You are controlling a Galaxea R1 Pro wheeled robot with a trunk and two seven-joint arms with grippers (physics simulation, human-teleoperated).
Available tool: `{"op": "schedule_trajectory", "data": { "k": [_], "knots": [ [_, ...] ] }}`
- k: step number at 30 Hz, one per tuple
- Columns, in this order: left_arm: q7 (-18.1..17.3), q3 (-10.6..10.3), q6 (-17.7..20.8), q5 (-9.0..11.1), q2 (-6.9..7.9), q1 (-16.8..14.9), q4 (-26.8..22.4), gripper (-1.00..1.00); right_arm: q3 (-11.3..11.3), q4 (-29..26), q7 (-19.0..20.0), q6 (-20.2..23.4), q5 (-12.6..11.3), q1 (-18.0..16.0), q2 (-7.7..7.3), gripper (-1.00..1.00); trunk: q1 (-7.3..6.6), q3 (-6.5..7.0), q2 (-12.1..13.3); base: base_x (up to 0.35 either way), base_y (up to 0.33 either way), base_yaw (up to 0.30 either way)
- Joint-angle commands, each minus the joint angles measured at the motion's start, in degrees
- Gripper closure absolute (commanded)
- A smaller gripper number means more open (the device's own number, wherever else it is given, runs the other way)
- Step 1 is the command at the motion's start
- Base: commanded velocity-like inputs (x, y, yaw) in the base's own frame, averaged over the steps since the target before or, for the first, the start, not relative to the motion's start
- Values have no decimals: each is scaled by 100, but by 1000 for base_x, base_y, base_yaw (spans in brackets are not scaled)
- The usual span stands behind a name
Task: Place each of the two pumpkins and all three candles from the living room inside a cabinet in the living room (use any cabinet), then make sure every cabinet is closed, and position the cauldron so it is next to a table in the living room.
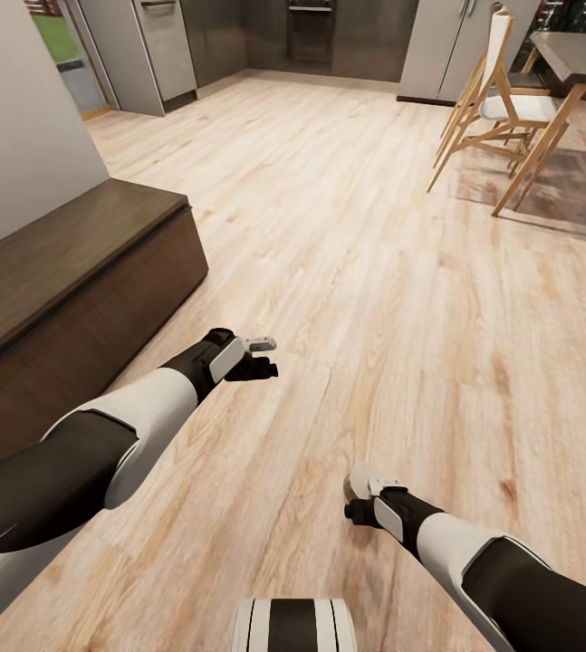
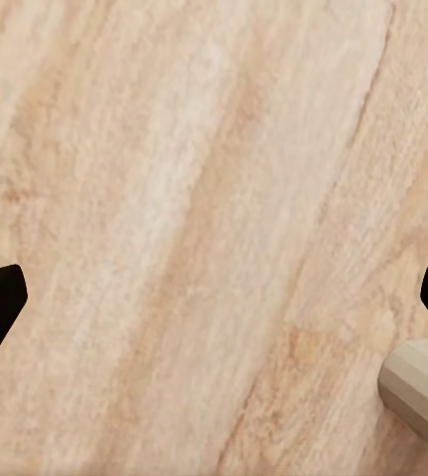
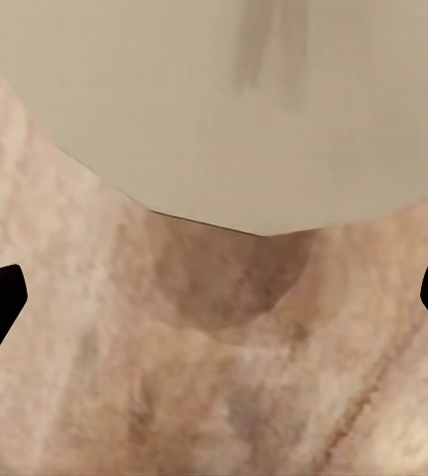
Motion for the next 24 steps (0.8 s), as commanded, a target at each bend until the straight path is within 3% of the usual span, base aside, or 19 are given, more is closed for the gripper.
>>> {"op": "schedule_trajectory", "data": {
  "k": [1, 24],
  "knots": [
    [48, -24, 18, 60, 0, 0, -6, -100, 48, 2, -21, 18, -58, -4, 2, -100, -1, -4, -1, 0, 0, 0],
    [48, -24, 18, 61, 0, -1, -6, -100, 48, -2, -20, 16, -58, -3, 5, -100, -1, 6, -1, 16, 0, -32]
  ]
}}
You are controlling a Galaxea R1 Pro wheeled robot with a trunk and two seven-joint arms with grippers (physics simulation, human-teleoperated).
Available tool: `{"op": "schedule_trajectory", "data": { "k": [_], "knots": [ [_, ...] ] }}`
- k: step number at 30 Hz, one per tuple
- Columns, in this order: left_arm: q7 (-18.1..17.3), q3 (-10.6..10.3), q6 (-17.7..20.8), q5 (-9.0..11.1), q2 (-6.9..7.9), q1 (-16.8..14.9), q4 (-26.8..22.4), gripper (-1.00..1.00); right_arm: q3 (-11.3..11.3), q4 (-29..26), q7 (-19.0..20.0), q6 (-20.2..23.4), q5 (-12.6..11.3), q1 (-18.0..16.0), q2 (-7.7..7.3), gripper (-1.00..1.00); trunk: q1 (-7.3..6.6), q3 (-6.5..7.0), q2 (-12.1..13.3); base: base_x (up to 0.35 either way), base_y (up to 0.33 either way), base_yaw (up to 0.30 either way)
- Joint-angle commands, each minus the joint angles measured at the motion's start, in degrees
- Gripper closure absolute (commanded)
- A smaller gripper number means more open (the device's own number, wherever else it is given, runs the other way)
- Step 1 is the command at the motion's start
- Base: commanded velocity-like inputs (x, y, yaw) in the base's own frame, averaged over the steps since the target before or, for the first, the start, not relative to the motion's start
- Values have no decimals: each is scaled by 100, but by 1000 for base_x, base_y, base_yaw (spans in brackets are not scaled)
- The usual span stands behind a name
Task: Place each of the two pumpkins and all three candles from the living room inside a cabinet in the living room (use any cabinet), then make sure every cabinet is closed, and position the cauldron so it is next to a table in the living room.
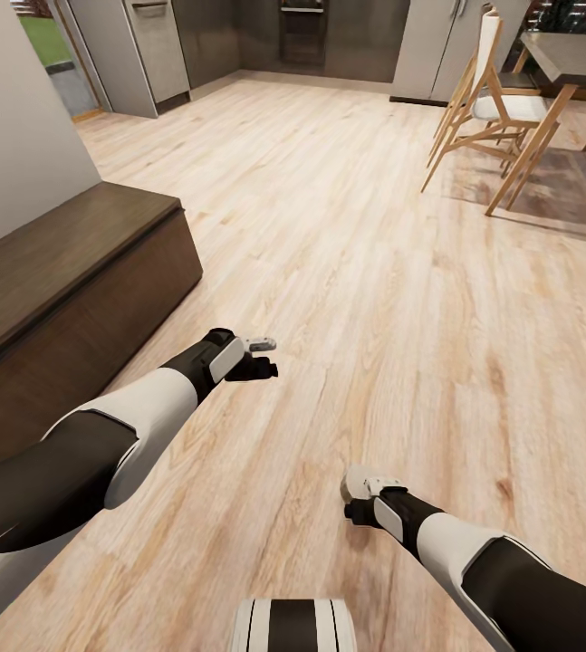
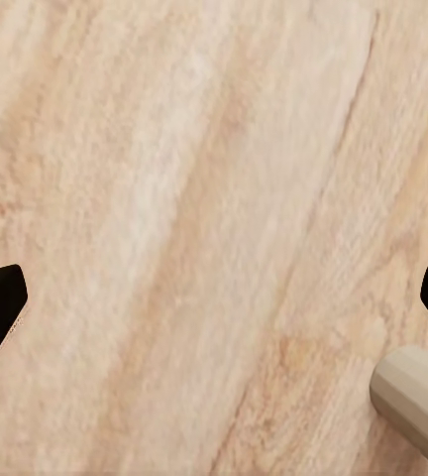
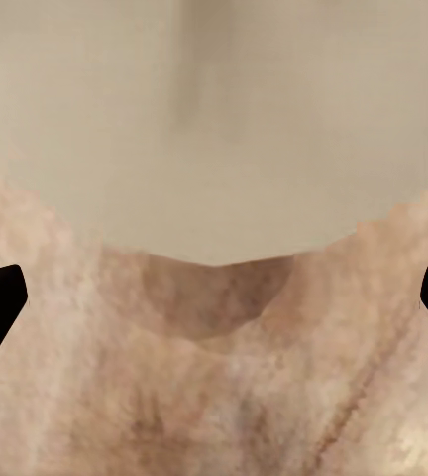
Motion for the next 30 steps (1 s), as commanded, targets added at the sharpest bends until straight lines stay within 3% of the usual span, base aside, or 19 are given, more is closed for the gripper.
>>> {"op": "schedule_trajectory", "data": {
  "k": [1, 22, 30],
  "knots": [
    [48, -24, 18, 61, 0, -3, -6, -100, 48, 2, -22, 17, -58, -4, 3, -100, 1, -4, -1, 198, 0, 0],
    [48, -24, 18, 65, 0, -3, -6, -100, 48, 3, -24, -202, -58, -3, 5, -100, 1, -4, -1, 33, 0, 0],
    [48, -24, 18, 64, 0, -5, -6, -100, 48, 6, -26, -200, -58, -1, 4, -100, 1, -4, -1, 192, 0, 0]
  ]
}}
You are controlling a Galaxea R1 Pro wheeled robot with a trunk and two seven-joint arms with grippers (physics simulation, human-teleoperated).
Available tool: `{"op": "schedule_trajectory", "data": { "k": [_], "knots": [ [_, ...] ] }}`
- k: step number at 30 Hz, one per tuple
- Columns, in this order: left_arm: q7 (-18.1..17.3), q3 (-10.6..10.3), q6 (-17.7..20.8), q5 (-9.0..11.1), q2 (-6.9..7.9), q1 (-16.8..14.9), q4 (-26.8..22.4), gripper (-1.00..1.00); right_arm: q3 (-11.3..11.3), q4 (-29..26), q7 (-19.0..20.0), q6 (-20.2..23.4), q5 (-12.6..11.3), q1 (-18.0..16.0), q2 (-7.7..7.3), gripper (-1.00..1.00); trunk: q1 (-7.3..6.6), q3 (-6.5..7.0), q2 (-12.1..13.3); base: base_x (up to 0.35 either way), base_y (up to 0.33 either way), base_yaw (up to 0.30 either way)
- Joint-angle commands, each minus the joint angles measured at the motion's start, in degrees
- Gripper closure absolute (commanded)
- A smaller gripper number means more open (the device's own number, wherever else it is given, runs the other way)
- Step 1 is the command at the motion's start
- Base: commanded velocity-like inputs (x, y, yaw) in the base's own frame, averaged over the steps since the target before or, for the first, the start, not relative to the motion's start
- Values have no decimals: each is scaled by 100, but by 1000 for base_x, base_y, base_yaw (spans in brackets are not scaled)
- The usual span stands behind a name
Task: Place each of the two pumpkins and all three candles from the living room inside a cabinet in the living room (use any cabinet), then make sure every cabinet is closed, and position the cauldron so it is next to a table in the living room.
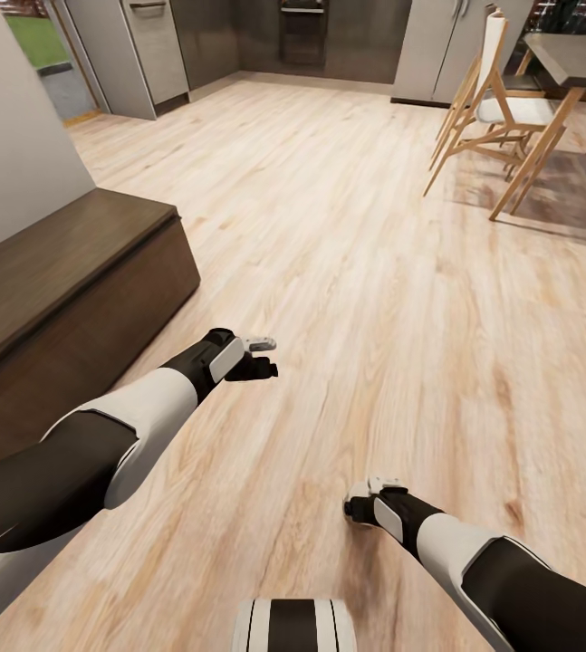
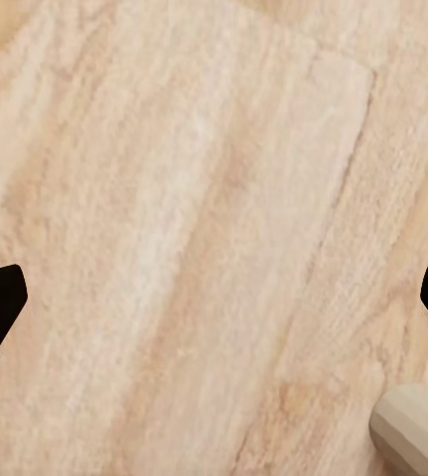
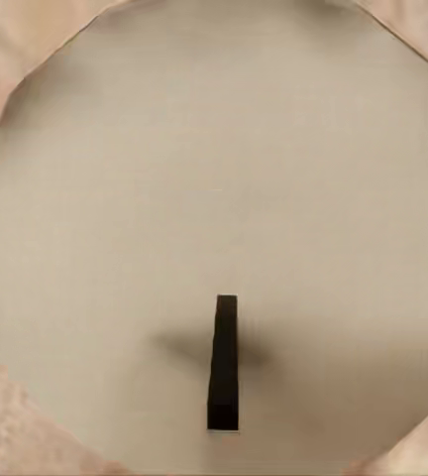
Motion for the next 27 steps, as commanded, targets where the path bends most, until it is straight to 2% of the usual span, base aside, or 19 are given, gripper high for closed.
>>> {"op": "schedule_trajectory", "data": {
  "k": [1, 10, 11, 27],
  "knots": [
    [48, -23, 18, 61, 0, -2, -6, -100, 47, -2, -21, 19, -57, -4, 2, -100, 2, -4, -1, 152, 0, 0],
    [48, -24, 18, 62, 0, 1, -6, -100, 47, -3, -21, 16, -57, -7, 2, -100, 2, -4, -1, 35, 0, 0],
    [48, -24, 18, 63, 0, 0, -6, -100, 47, -2, -21, 17, -57, -5, -1, 100, 2, -4, -1, 3, 0, 0],
    [48, -24, 18, 62, 0, 1, -6, -100, 47, -2, -21, 18, -57, -3, -4, 100, 2, -4, -1, 0, 0, 0]
  ]
}}
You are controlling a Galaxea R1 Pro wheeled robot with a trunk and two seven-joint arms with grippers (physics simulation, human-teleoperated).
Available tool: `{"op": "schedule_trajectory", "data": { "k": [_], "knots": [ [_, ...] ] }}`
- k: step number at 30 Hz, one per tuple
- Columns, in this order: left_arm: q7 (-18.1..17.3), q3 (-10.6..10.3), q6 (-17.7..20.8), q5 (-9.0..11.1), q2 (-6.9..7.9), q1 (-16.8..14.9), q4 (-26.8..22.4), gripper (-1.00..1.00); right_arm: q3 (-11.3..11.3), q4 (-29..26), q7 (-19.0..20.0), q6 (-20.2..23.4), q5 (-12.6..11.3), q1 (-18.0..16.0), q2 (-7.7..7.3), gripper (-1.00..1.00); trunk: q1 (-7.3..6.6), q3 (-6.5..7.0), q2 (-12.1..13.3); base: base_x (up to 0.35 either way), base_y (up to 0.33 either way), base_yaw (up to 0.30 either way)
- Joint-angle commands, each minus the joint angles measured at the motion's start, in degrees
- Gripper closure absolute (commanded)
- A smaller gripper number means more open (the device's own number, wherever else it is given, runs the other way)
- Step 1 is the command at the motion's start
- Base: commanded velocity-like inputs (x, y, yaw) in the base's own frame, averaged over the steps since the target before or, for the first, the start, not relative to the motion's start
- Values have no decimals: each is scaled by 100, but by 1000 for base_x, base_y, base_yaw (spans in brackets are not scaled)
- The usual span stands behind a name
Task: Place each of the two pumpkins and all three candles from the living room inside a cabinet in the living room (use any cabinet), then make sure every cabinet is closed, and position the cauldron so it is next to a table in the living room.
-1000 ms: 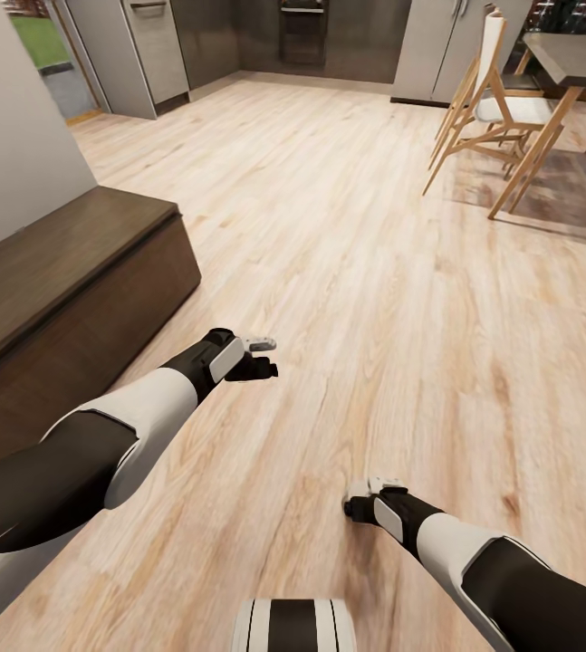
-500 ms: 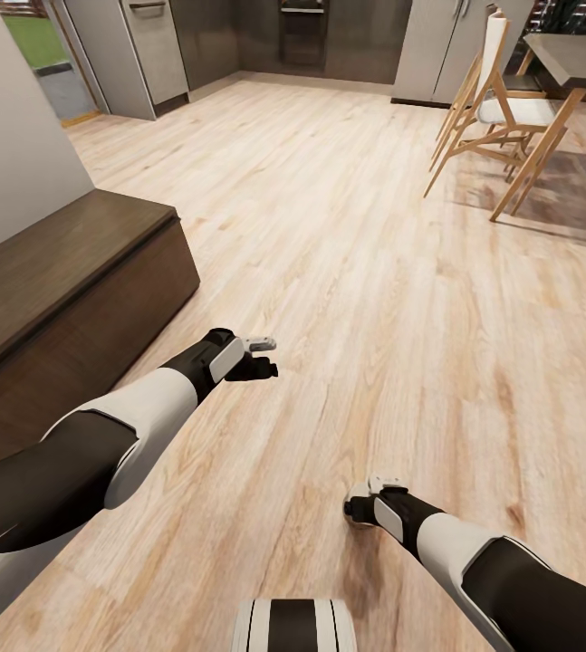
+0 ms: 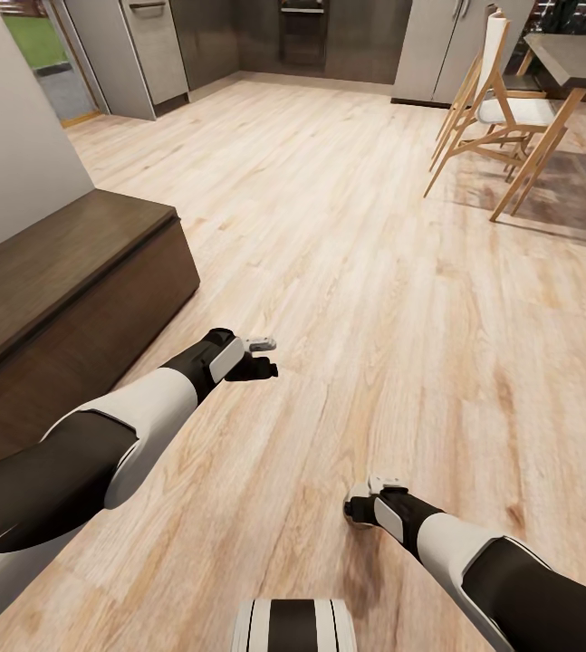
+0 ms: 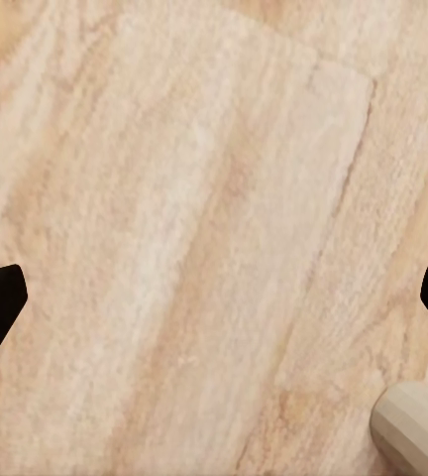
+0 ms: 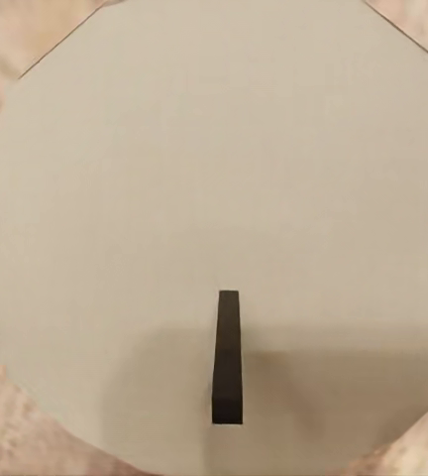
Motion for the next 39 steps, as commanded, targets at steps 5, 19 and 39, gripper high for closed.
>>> {"op": "schedule_trajectory", "data": {
  "k": [5, 19, 39],
  "knots": [
    [48, -24, 18, 57, 0, -2, -6, -100, 48, 2, -20, 12, -60, -4, 4, 100, -9, 63, 2, 0, 0, 0],
    [48, -24, 18, 60, 0, -4, -6, -100, 48, -6, -20, 10, -60, 61, 8, 100, -45, 373, 21, 0, 0, 0],
    [55, -24, 18, 56, 0, -3, 2, -100, 41, -7, -7, 10, -60, 62, 5, 100, -96, 920, 48, 0, 0, 0]
  ]
}}
